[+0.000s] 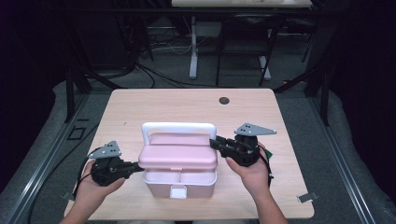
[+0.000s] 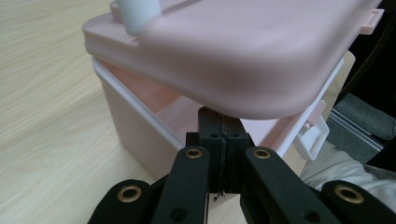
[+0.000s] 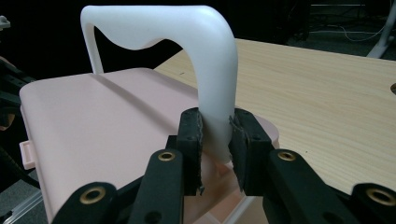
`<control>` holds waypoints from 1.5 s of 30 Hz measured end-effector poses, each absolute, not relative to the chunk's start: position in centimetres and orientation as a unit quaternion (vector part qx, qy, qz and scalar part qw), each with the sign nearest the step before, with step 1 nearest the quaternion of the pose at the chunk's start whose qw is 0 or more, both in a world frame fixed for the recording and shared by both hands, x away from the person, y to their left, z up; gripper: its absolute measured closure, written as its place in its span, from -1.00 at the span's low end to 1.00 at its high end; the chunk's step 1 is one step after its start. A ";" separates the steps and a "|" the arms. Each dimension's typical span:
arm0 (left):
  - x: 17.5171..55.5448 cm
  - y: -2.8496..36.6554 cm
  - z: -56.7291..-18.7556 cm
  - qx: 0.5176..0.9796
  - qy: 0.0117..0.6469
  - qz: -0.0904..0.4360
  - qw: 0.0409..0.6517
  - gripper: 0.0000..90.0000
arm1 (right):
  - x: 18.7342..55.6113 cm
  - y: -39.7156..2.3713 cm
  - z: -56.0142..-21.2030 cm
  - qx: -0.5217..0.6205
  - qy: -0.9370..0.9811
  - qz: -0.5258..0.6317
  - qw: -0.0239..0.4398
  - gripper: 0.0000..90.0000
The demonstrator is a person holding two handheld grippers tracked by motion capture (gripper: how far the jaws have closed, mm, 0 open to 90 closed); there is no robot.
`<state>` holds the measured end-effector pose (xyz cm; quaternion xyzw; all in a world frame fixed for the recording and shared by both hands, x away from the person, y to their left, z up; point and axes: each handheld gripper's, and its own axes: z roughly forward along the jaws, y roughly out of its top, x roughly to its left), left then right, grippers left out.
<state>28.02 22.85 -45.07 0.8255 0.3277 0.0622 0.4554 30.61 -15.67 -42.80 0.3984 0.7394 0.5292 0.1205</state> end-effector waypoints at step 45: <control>28.3 21.5 -43.7 0.831 0.314 0.055 0.456 1.00 | 29.7 -16.6 -41.9 0.398 0.741 0.523 0.138 0.65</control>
